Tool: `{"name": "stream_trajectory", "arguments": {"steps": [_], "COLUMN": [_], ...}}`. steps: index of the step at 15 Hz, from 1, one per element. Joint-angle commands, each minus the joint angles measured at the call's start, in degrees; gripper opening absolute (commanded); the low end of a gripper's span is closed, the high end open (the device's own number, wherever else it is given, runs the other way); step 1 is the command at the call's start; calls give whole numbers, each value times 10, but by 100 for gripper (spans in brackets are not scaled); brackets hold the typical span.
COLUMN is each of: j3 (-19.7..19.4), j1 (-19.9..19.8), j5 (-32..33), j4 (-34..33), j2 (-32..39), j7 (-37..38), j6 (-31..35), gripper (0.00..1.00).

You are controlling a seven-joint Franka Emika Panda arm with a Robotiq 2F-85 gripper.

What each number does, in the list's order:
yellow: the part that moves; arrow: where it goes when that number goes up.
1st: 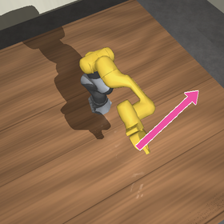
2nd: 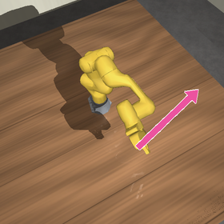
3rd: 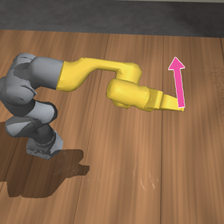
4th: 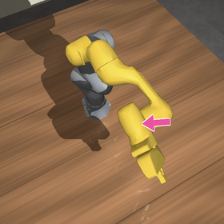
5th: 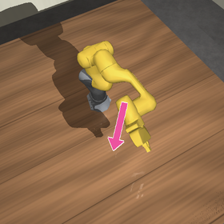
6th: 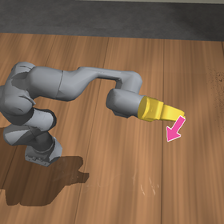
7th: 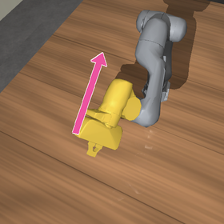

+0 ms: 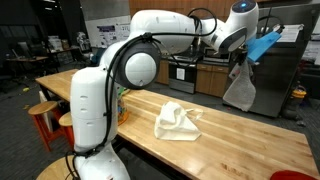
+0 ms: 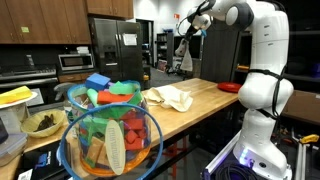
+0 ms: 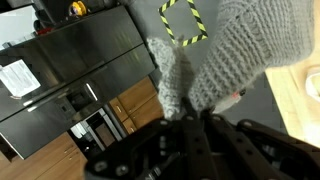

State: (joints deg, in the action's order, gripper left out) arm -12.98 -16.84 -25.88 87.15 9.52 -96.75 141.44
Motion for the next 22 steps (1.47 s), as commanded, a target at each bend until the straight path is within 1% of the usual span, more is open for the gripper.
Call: {"name": "stream_trajectory", "arguments": {"steps": [1, 6, 9, 12, 19, 22], "j3": [23, 43, 49, 58, 79, 75], "j1": [5, 25, 45, 71, 145, 171], "j5": [16, 9, 10, 7, -16, -18], "j4": [66, 119, 141, 158, 202, 231], "j2": [-51, -91, -111, -130, -183, -208], "j7": [6, -36, -64, -108, -270, -352], "j6": [16, 23, 24, 20, -4, -29], "gripper": [1, 1, 1, 1, 1, 1]}}
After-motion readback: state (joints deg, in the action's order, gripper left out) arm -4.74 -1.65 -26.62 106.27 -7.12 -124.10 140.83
